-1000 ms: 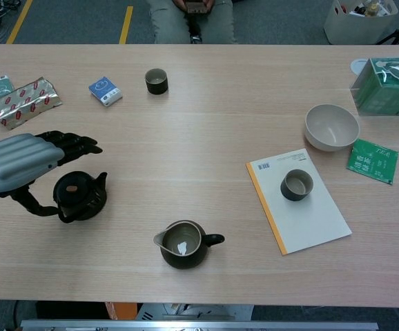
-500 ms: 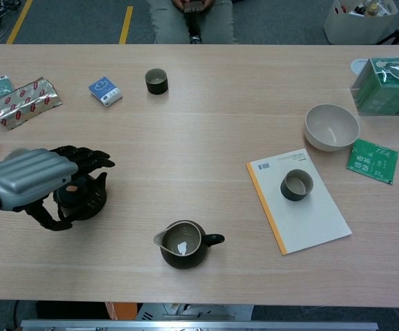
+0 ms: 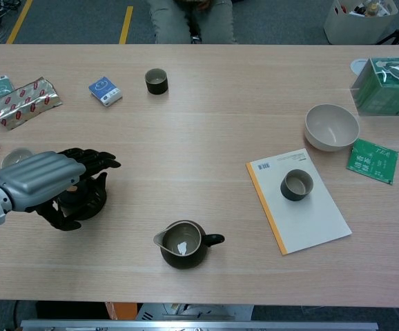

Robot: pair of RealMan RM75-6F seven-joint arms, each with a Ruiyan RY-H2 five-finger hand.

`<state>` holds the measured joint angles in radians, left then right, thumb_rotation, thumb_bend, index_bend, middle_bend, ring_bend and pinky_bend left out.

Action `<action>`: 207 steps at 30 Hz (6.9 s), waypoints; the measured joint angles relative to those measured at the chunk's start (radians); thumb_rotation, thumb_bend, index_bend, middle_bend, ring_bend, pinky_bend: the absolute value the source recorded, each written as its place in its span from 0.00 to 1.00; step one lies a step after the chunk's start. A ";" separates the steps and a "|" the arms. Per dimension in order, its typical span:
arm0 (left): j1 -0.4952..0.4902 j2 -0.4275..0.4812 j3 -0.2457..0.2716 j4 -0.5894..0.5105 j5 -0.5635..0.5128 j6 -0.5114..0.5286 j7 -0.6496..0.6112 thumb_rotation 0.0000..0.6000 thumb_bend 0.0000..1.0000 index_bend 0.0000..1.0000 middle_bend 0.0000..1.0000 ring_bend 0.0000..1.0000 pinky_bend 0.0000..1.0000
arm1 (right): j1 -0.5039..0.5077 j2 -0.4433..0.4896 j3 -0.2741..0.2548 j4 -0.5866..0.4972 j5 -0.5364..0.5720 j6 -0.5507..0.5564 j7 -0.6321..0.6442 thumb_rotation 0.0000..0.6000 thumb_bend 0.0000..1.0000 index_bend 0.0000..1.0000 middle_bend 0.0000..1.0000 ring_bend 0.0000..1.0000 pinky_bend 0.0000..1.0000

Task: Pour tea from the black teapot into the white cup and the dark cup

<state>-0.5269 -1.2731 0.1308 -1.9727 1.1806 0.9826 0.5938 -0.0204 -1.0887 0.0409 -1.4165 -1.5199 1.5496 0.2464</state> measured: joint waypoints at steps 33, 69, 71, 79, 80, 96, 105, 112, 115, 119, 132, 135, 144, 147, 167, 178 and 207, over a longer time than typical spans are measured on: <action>-0.013 0.038 -0.017 0.148 -0.028 -0.006 -0.047 1.00 0.17 0.00 0.00 0.00 0.07 | -0.008 0.009 0.004 -0.040 0.000 0.012 -0.038 1.00 0.12 0.36 0.32 0.18 0.22; 0.131 0.078 0.018 0.064 0.181 0.231 -0.060 1.00 0.17 0.37 0.38 0.24 0.00 | 0.014 -0.003 0.004 -0.012 -0.016 -0.012 -0.014 1.00 0.12 0.36 0.32 0.18 0.22; 0.140 0.073 0.023 0.061 0.190 0.234 -0.057 1.00 0.17 0.37 0.38 0.24 0.00 | 0.014 -0.003 0.004 -0.011 -0.015 -0.013 -0.013 1.00 0.12 0.36 0.32 0.18 0.22; 0.158 0.042 0.031 0.057 0.198 0.215 -0.051 1.00 0.17 0.34 0.37 0.24 0.00 | 0.016 -0.006 0.002 -0.002 -0.011 -0.019 -0.005 1.00 0.12 0.36 0.32 0.18 0.22; 0.159 0.035 0.030 0.060 0.195 0.210 -0.051 1.00 0.17 0.34 0.37 0.24 0.00 | 0.016 -0.007 0.002 0.001 -0.011 -0.020 -0.002 1.00 0.12 0.36 0.32 0.18 0.22; 0.180 -0.009 0.005 0.097 0.158 0.191 -0.043 1.00 0.17 0.34 0.37 0.24 0.00 | 0.010 -0.015 -0.001 0.030 -0.018 -0.005 0.034 1.00 0.12 0.36 0.32 0.18 0.22; 0.190 -0.033 -0.003 0.115 0.152 0.186 -0.053 1.00 0.17 0.34 0.37 0.24 0.00 | 0.006 -0.011 -0.002 0.031 -0.019 0.005 0.039 1.00 0.12 0.36 0.32 0.18 0.22; 0.195 -0.038 -0.004 0.108 0.160 0.188 -0.048 1.00 0.17 0.34 0.37 0.24 0.00 | 0.005 -0.012 -0.002 0.031 -0.018 0.004 0.039 1.00 0.12 0.36 0.32 0.18 0.22; 0.197 -0.039 -0.003 0.101 0.161 0.187 -0.043 1.00 0.17 0.35 0.37 0.24 0.00 | 0.005 -0.013 -0.002 0.033 -0.017 0.004 0.041 1.00 0.12 0.36 0.32 0.18 0.22; 0.198 -0.042 -0.001 0.094 0.163 0.184 -0.034 1.00 0.17 0.35 0.37 0.24 0.00 | 0.003 -0.013 -0.003 0.038 -0.015 0.003 0.046 1.00 0.12 0.36 0.32 0.18 0.22; 0.201 -0.063 -0.004 0.110 0.136 0.167 -0.016 1.00 0.17 0.35 0.37 0.24 0.00 | 0.000 -0.015 -0.004 0.045 -0.012 0.002 0.053 1.00 0.12 0.36 0.32 0.18 0.22; 0.201 -0.066 -0.004 0.115 0.130 0.164 -0.016 1.00 0.17 0.35 0.37 0.24 0.00 | 0.000 -0.015 -0.004 0.045 -0.011 0.001 0.054 1.00 0.12 0.36 0.32 0.18 0.22; 0.202 -0.065 -0.011 0.123 0.135 0.171 -0.013 1.00 0.17 0.35 0.37 0.24 0.00 | 0.000 -0.015 -0.003 0.045 -0.010 -0.001 0.052 1.00 0.12 0.36 0.32 0.18 0.22; 0.200 -0.059 -0.015 0.123 0.133 0.170 -0.012 1.00 0.17 0.35 0.37 0.24 0.00 | -0.001 -0.015 -0.003 0.043 -0.010 0.002 0.051 1.00 0.12 0.36 0.32 0.18 0.22; 0.199 -0.047 -0.005 0.157 0.133 0.152 -0.019 1.00 0.17 0.35 0.37 0.24 0.00 | -0.003 -0.008 -0.003 0.029 -0.009 0.001 0.038 1.00 0.12 0.36 0.32 0.18 0.22; 0.206 -0.054 0.004 0.164 0.143 0.150 -0.028 1.00 0.17 0.36 0.37 0.24 0.00 | -0.007 -0.006 -0.003 0.027 -0.005 0.001 0.038 1.00 0.12 0.36 0.32 0.18 0.22; 0.187 -0.050 -0.009 0.163 0.069 0.085 -0.058 1.00 0.17 0.40 0.45 0.32 0.00 | -0.007 -0.011 0.003 0.033 0.005 -0.003 0.039 1.00 0.12 0.36 0.32 0.18 0.22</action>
<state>-0.3399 -1.3227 0.1214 -1.8098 1.2493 1.0674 0.5357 -0.0279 -1.0999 0.0437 -1.3835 -1.5146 1.5464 0.2858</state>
